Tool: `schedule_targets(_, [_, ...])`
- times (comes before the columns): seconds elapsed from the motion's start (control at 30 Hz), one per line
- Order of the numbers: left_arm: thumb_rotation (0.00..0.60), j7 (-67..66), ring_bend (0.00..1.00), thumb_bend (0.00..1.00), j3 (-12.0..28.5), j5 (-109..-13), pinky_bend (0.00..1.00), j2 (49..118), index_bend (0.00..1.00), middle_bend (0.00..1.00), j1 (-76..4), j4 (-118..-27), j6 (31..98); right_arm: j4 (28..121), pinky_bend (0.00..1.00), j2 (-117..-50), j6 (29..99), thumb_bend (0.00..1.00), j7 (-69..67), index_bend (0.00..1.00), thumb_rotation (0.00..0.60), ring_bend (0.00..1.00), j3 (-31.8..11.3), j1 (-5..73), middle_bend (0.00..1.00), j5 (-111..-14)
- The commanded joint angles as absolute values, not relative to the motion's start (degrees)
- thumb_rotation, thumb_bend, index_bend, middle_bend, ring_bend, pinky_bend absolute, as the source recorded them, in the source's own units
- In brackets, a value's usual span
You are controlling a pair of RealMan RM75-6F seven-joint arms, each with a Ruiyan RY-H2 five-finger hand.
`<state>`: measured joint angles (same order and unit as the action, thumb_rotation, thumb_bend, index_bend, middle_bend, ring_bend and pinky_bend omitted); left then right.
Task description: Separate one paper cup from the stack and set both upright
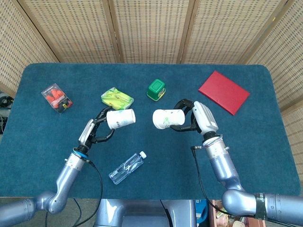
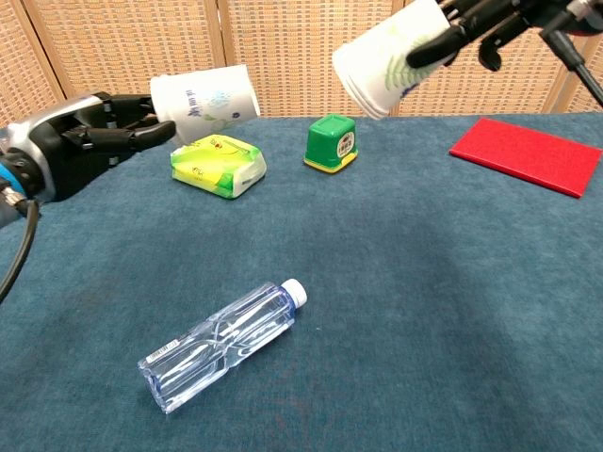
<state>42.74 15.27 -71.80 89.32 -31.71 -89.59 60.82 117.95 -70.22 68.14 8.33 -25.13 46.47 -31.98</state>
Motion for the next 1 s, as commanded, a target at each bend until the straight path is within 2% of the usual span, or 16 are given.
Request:
schedule_targets(0.03, [0.600,35.45,0.00,0.47,14.96,-69.11,0.00,84.63,0.68,0.10,-30.10,-93.69,61.67,117.10,0.77,-70.18,69.01,0.33,9.74,0.78,0.600,0.54,-23.25,45.61,0.65,-33.64])
schedule_targets(0.2, [0.600,24.45,0.00,0.47,13.76,-66.95,0.00,79.02,0.68,0.10,-29.37,-97.81,61.93,115.49,0.77,-70.37,70.41,0.33,12.71,0.78,0.600,0.54,-20.24,44.66,0.65,-36.34])
schedule_targets(0.33, [0.600,11.52,0.00,0.47,11.13,-63.48,0.00,71.06,0.69,0.11,-29.10,-104.28,60.34,112.79,0.77,-71.01,72.99,0.33,18.14,0.78,0.600,0.54,-15.66,43.42,0.64,-40.08])
schedule_targets(0.47, [0.600,3.54,0.00,0.47,9.59,-60.83,0.00,66.86,0.69,0.11,-29.38,-107.99,59.86,111.35,0.77,-71.64,73.57,0.33,19.85,0.78,0.600,0.54,-13.53,42.08,0.64,-40.87])
schedule_targets(0.73, [0.600,-5.79,0.00,0.47,7.80,-57.87,0.00,64.82,0.69,0.11,-29.26,-109.92,62.06,108.36,0.77,-72.31,74.67,0.33,22.90,0.78,0.600,0.54,-10.68,39.77,0.64,-42.67])
schedule_targets(0.9, [0.600,-10.17,0.00,0.47,6.52,-58.23,0.00,64.67,0.69,0.08,-28.61,-109.40,64.19,107.58,0.76,-72.66,76.42,0.33,24.74,0.78,0.600,0.53,-9.64,38.26,0.58,-44.46])
schedule_targets(1.0, [0.600,-11.36,0.00,0.47,5.90,-57.62,0.00,63.99,0.64,0.04,-28.59,-109.27,63.58,107.24,0.72,-72.95,76.70,0.33,25.00,0.77,0.600,0.48,-9.15,37.45,0.53,-45.19])
